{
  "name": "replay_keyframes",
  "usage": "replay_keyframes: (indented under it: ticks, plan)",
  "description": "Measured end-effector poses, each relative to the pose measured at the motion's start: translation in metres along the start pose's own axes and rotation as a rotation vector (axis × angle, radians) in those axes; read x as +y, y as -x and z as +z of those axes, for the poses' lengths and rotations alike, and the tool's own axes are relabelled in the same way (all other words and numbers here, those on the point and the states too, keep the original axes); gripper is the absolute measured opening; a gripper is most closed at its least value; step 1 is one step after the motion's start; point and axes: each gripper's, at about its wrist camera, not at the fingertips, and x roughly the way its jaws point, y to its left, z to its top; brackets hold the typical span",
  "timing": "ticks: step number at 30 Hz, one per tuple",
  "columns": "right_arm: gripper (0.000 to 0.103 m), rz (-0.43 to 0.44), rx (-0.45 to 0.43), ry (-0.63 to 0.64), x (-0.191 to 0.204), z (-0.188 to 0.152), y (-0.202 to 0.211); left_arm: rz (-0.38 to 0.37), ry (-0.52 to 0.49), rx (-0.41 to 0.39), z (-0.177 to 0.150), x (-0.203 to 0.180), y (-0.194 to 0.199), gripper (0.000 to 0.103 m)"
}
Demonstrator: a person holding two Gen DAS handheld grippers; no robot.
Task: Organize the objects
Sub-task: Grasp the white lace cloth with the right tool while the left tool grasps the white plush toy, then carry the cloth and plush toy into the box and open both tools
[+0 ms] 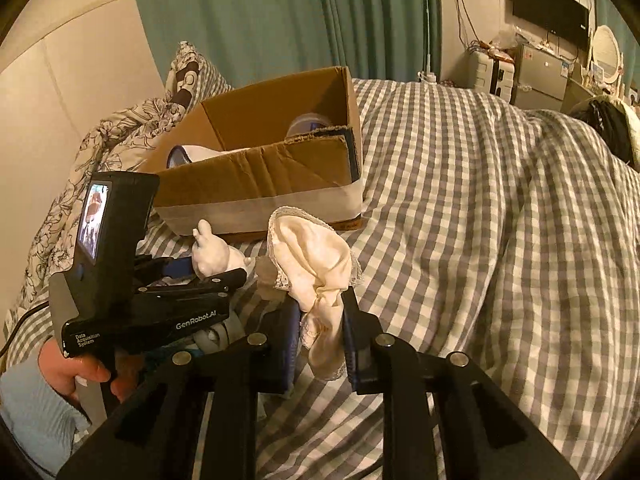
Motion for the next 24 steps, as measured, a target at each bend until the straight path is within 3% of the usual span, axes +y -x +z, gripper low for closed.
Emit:
replay_keyframes:
  ticks: [10, 24]
  plan:
    - [0.018, -0.036, -0.066, 0.049, 0.014, 0.010, 0.027, 0.045, -0.011, -0.041, -0.004, 0.005, 0.046, 0.050]
    - [0.018, 0.019, -0.229, 0.116, 0.052, 0.054, 0.099, 0.014, -0.037, -0.258, 0.017, 0.011, 0.158, 0.049]
